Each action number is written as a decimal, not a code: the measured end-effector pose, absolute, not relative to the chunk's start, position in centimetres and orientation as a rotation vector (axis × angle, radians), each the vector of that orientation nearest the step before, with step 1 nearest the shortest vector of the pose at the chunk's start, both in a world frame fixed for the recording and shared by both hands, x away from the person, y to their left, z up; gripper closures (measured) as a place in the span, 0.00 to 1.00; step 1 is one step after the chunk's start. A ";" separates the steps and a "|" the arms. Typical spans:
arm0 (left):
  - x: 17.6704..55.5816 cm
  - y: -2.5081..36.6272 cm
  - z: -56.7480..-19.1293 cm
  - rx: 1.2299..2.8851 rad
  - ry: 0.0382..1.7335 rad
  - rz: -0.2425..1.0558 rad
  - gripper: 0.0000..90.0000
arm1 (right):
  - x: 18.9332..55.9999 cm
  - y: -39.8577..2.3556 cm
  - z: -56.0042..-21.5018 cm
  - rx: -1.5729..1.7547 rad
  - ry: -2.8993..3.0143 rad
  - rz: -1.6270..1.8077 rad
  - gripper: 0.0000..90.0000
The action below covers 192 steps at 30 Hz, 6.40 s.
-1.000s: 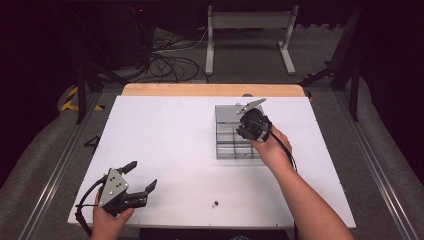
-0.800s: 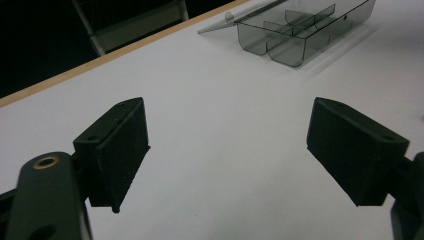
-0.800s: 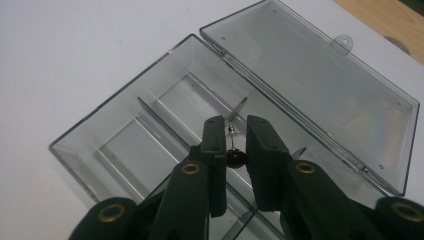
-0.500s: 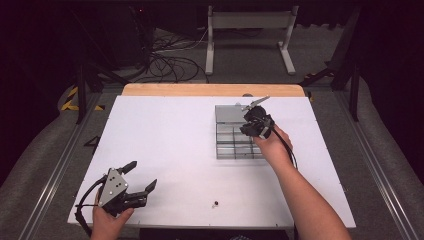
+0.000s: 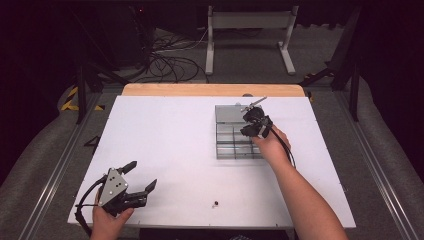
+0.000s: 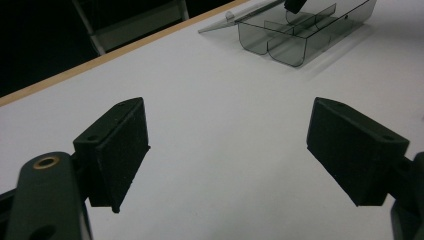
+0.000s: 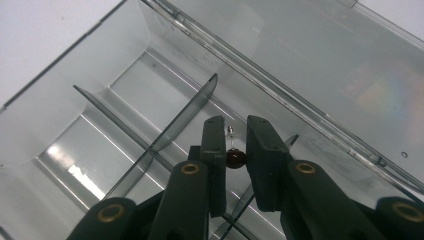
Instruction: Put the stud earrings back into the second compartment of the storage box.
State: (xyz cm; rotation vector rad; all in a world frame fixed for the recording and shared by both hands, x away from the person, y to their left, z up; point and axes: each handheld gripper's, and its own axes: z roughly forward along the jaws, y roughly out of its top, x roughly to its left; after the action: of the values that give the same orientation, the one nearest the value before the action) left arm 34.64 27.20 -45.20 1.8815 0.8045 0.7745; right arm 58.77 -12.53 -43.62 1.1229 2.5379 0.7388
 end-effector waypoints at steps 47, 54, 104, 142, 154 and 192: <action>34.7 27.0 -45.2 1.881 0.804 0.779 0.19 | 45.9 -9.2 -38.6 0.617 2.648 1.123 0.35; 34.6 27.0 -45.2 1.883 0.803 0.780 0.19 | 43.7 -8.2 -38.9 0.520 2.682 1.097 0.33; 34.6 26.8 -45.3 1.889 0.802 0.781 0.19 | 38.8 -4.9 -47.0 0.312 2.964 0.830 0.46; 34.7 26.9 -45.3 1.892 0.810 0.791 0.20 | 40.5 -5.3 -41.5 0.289 2.853 0.888 0.89; 34.7 26.9 -45.3 1.891 0.812 0.789 0.20 | 42.3 -6.2 -38.5 0.369 2.777 0.951 0.89; 34.8 27.1 -45.3 1.888 0.818 0.793 0.20 | 52.3 -10.7 -37.6 0.852 2.556 0.959 0.89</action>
State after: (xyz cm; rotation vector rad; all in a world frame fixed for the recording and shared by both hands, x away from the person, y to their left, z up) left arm 34.80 27.08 -45.30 1.8885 0.8181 0.7926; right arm 52.32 -10.75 -37.62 0.8517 2.5560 0.9590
